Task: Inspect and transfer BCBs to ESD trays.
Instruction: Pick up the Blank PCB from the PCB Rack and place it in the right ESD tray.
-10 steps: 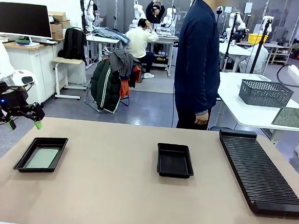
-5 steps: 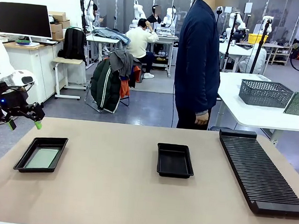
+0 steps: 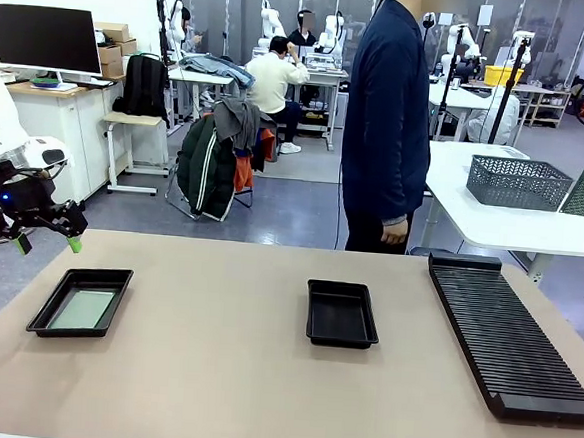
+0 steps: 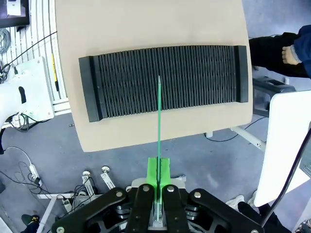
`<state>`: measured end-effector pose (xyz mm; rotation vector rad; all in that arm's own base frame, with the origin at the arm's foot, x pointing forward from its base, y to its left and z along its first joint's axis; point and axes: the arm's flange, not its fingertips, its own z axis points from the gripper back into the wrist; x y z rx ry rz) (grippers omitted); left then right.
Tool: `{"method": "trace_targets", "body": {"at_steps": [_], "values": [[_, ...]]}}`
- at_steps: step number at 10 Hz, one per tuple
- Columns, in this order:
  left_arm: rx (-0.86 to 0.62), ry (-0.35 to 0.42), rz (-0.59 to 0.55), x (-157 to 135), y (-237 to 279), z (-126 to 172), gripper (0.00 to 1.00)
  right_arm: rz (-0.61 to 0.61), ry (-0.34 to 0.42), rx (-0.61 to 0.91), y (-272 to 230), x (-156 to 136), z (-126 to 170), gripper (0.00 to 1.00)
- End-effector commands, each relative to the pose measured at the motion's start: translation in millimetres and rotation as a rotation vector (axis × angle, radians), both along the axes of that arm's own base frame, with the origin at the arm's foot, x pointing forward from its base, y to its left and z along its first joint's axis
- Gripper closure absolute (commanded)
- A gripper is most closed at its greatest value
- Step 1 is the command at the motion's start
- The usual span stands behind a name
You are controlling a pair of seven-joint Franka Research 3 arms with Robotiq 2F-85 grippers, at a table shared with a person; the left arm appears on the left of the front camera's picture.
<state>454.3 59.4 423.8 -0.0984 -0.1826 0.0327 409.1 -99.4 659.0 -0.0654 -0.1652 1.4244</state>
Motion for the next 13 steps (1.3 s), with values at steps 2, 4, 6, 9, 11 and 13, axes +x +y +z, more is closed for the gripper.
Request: {"method": "trace_targets", "body": {"at_steps": [2, 4, 6, 9, 11, 13], "values": [[0.004, -0.014, 0.003, -1.5, 0.1, -2.6, 0.00, 0.005, 0.002, -0.001, 0.5, 0.0, -1.8, 0.97], [0.004, -0.014, 0.003, -1.5, 0.1, -2.6, 0.00, 0.005, 0.002, -0.001, 0.5, 0.0, -1.8, 0.97], [0.004, -0.014, 0.003, -1.5, 0.1, -2.6, 0.00, 0.005, 0.002, -0.001, 0.5, 0.0, -1.8, 0.97], [0.004, -0.014, 0.003, -1.5, 0.1, -2.6, 0.00, -0.063, 0.031, 0.063, 6.3, 14.9, -5.5, 0.97], [0.004, -0.014, 0.003, -1.5, 0.1, -2.6, 0.00, -0.229, 0.082, 0.195, 22.0, 24.1, -8.2, 0.97], [0.004, -0.014, 0.003, -1.5, 0.1, -2.6, 0.00, -0.406, 0.196, 0.368, 42.9, 29.4, -19.4, 0.97]]}}
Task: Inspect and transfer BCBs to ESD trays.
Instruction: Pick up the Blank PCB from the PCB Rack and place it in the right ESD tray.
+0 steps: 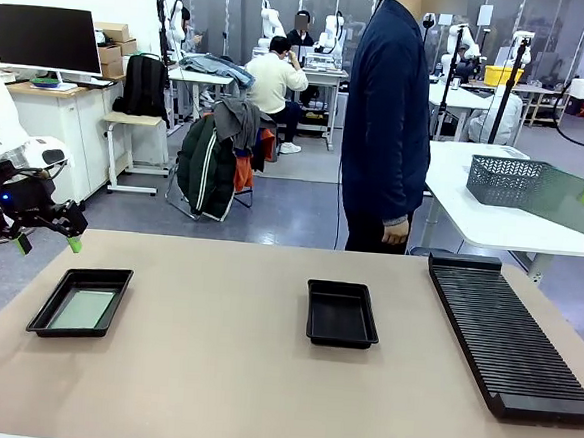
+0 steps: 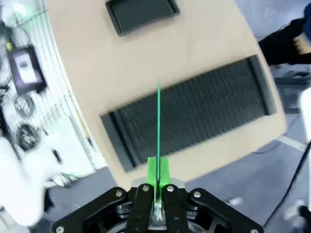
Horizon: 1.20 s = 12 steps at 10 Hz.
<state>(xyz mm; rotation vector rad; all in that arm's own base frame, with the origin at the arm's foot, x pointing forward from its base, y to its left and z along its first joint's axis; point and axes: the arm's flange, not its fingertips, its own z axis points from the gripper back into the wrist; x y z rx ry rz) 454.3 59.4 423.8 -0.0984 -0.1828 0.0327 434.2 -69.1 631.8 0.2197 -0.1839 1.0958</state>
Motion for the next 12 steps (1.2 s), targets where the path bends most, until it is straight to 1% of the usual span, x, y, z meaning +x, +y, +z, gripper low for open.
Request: {"method": "trace_targets", "body": {"at_steps": [1, 2, 3, 4, 6, 8, 10, 12], "values": [[0.004, -0.014, 0.003, -1.6, 0.1, -2.6, 0.00, -0.235, 0.096, 0.198, 25.3, 8.9, -0.9, 0.97], [0.004, -0.014, 0.003, -1.6, 0.1, -2.6, 0.00, -0.373, 0.179, 0.276, 44.3, 14.0, -13.8, 0.97], [0.004, -0.014, 0.003, -1.6, 0.1, -2.6, 0.00, -0.466, 0.237, 0.357, 61.9, 16.7, -25.9, 0.97], [0.004, -0.014, 0.003, -1.6, 0.1, -2.6, 0.00, -0.556, 0.305, 0.411, 80.9, 18.8, -40.4, 0.97], [0.004, -0.014, 0.003, -1.6, 0.1, -2.6, 0.00, -0.686, 0.402, 0.521, 124.3, 20.4, -75.1, 0.97], [0.004, -0.014, 0.003, -1.6, 0.1, -2.6, 0.00, -0.780, 0.466, 0.601, 162.5, 24.2, -110.1, 0.97], [0.004, -0.014, 0.003, -1.6, 0.1, -2.6, 0.00, -0.827, 0.511, 0.666, 197.4, 31.0, -146.6, 0.97], [0.004, -0.014, 0.003, -1.6, 0.1, -2.6, 0.00, -0.847, 0.505, 0.677, 221.2, 36.9, -176.0, 0.97]]}}
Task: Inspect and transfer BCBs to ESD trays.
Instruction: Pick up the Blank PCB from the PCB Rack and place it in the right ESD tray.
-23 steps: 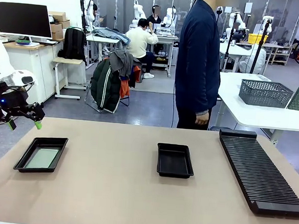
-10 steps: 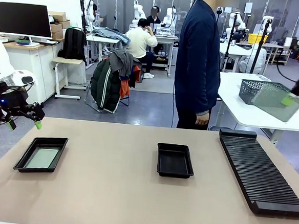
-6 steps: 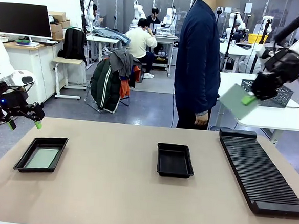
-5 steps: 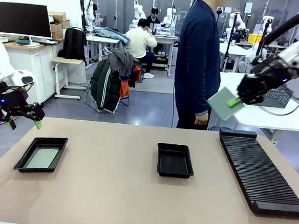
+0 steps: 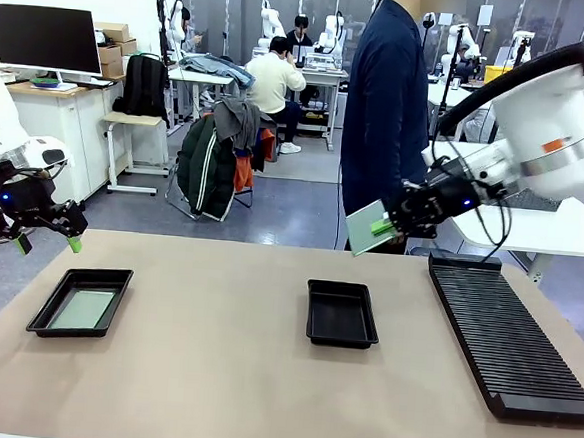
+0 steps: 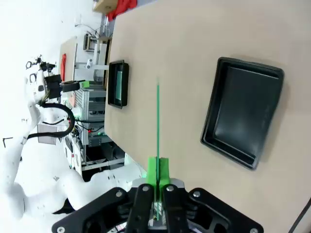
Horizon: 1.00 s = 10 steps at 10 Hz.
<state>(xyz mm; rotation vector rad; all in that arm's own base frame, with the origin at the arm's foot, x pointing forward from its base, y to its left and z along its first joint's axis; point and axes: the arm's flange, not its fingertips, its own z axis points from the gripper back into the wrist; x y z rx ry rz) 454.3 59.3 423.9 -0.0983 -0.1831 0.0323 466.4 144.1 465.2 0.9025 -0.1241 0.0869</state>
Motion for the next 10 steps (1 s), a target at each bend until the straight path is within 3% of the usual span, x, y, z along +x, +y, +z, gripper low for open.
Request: {"method": "trace_targets", "body": {"at_steps": [1, 7, 10], "values": [[0.003, -0.014, 0.004, -1.6, 0.3, -2.7, 0.00, -0.023, -0.035, 0.030, 14.5, 5.9, -24.6, 0.97], [0.003, -0.014, 0.004, -1.6, 0.3, -2.7, 0.00, -0.030, 0.010, 0.022, 34.0, 26.1, -100.1, 0.97], [0.003, -0.014, 0.004, -1.6, 0.3, -2.7, 0.00, -0.034, 0.011, -0.008, 40.7, 29.6, -122.6, 0.97]]}}
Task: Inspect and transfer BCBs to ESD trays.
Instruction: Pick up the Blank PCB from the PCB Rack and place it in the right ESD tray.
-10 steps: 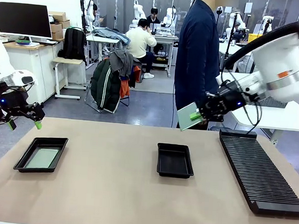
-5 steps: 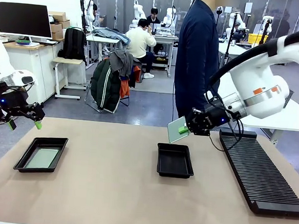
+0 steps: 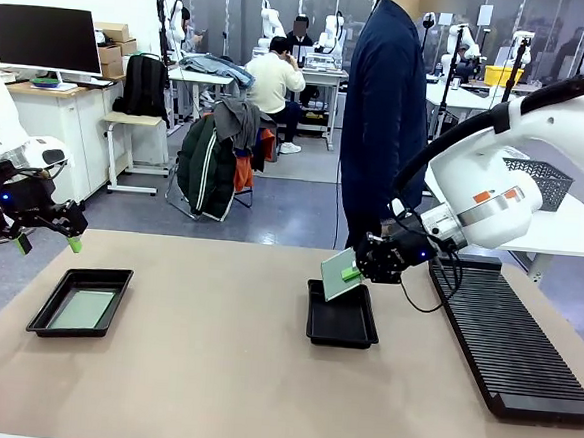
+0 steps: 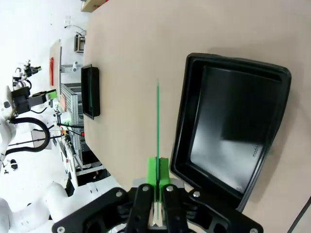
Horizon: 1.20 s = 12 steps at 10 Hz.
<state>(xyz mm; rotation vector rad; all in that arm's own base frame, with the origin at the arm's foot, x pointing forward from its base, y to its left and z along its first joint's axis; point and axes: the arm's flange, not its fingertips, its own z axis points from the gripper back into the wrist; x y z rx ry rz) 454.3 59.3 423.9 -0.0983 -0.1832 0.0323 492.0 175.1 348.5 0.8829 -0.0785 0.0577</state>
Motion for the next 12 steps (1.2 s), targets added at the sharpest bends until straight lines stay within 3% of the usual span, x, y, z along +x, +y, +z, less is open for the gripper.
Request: {"method": "trace_targets", "body": {"at_steps": [1, 6, 12], "values": [[0.003, -0.014, 0.004, -1.6, 0.3, -2.7, 0.00, -0.028, -0.033, 0.011, 13.4, 5.6, -15.0, 0.97], [0.003, -0.014, 0.004, -1.6, 0.3, -2.7, 0.00, -0.053, -0.010, -0.018, 23.2, 6.8, -46.8, 0.97], [0.003, -0.014, 0.004, -1.6, 0.3, -2.7, 0.00, -0.090, 0.051, -0.089, 29.6, 0.9, -56.5, 0.97]]}}
